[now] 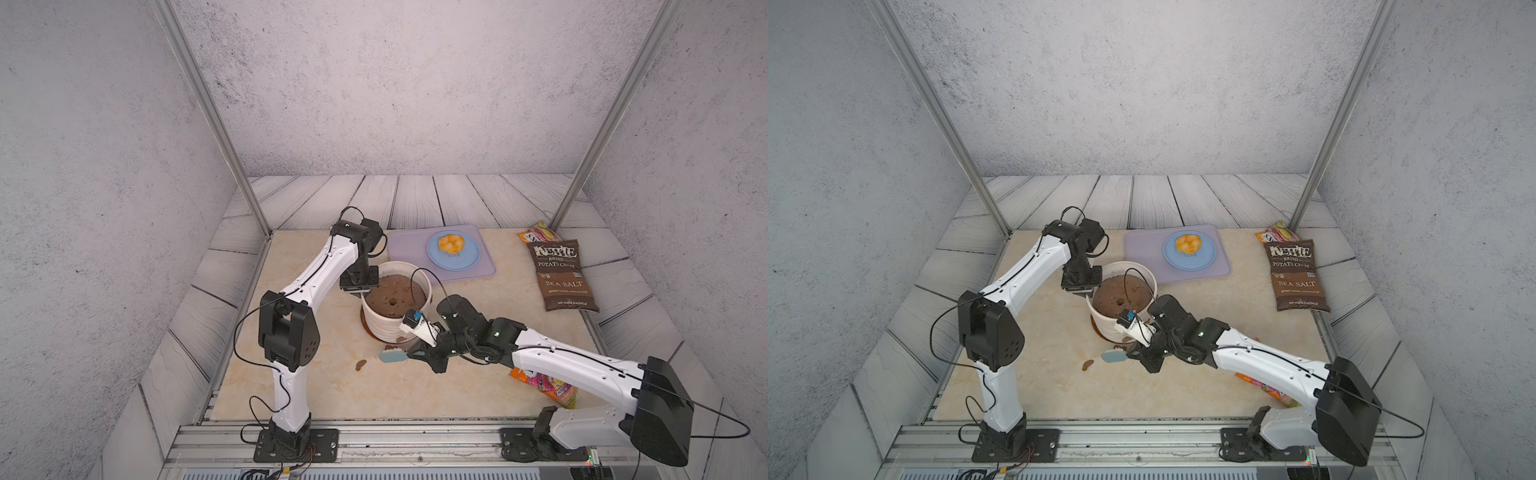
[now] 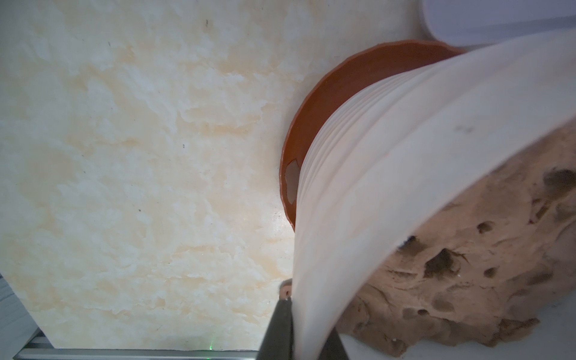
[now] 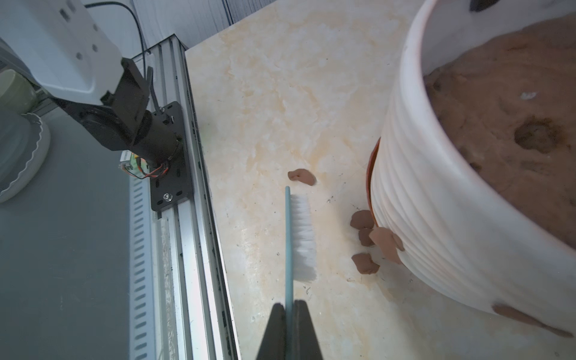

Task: Scrub the dried mud off the ceramic pot
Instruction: Brush off the soil from the pot.

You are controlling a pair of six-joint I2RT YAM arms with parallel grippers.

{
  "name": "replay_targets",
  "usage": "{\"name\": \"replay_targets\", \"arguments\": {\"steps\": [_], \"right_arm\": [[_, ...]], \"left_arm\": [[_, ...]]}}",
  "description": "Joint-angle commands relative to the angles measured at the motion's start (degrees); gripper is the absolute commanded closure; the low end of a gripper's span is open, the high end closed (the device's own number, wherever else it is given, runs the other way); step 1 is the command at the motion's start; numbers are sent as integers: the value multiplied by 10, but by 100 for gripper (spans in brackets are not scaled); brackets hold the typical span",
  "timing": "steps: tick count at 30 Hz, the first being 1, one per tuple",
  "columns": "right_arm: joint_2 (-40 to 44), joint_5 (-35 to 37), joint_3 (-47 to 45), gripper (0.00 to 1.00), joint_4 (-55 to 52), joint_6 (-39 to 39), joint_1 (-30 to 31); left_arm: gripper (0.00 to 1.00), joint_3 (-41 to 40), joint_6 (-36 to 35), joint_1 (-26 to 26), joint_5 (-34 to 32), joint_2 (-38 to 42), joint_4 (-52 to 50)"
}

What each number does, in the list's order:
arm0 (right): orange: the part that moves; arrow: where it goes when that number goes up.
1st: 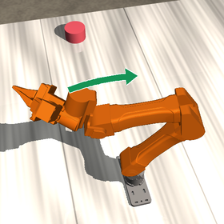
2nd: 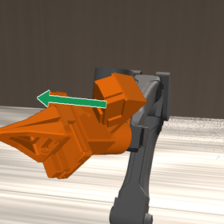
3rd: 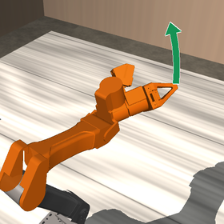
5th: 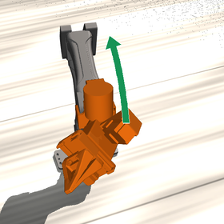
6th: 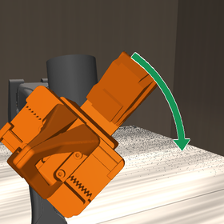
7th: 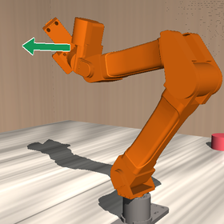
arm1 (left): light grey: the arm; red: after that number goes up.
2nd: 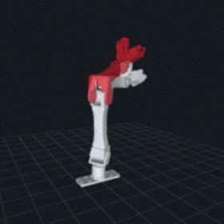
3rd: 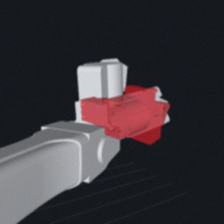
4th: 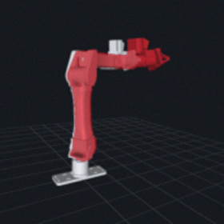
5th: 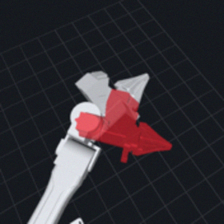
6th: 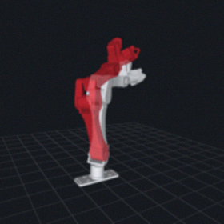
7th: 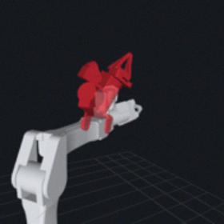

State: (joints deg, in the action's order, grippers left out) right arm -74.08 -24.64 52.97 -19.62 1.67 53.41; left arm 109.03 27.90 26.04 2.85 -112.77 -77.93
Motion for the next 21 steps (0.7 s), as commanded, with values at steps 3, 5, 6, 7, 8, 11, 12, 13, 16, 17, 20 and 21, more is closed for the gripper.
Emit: {"name": "replay_targets", "arguments": {"steps": [3, 5, 6, 7, 8, 11, 12, 13, 16, 17, 20, 21], "right_arm": [[15, 41, 27, 100, -28, 16, 2], [10, 60, 33, 100, -27, 26, 1], [8, 66, 34, 100, -25, 31, 0], [4, 68, 36, 100, -23, 35, -3], [0, 69, 38, 100, -21, 39, -6], [-14, 64, 44, 100, -13, 47, -16], [-18, 64, 45, 100, -8, 49, -19], [-23, 63, 45, 100, -6, 51, -27], [-35, 51, 45, 100, 7, 57, -52], [-39, 50, 45, 100, 7, 64, -57], [-52, 50, 41, 100, 9, 80, -73], [-55, 48, 39, 100, 14, 81, -79]], "left_arm": [[100, -5, -44, -2, 2, -34, 24], [100, -8, -48, -3, 2, -33, 24], [100, -9, -48, -3, 1, -33, 24], [100, -10, -50, -3, 0, -32, 24], [100, -11, -53, -3, -1, -32, 25], [100, -12, -57, -3, -3, -32, 24], [100, -12, -58, -3, -2, -32, 24], [100, -14, -59, -3, -2, -32, 24], [100, -16, -62, -3, 0, -32, 25], [100, -17, -63, -3, 0, -32, 26], [100, -19, -68, -3, 2, -32, 26], [100, -19, -69, -3, 3, -32, 26]]}}
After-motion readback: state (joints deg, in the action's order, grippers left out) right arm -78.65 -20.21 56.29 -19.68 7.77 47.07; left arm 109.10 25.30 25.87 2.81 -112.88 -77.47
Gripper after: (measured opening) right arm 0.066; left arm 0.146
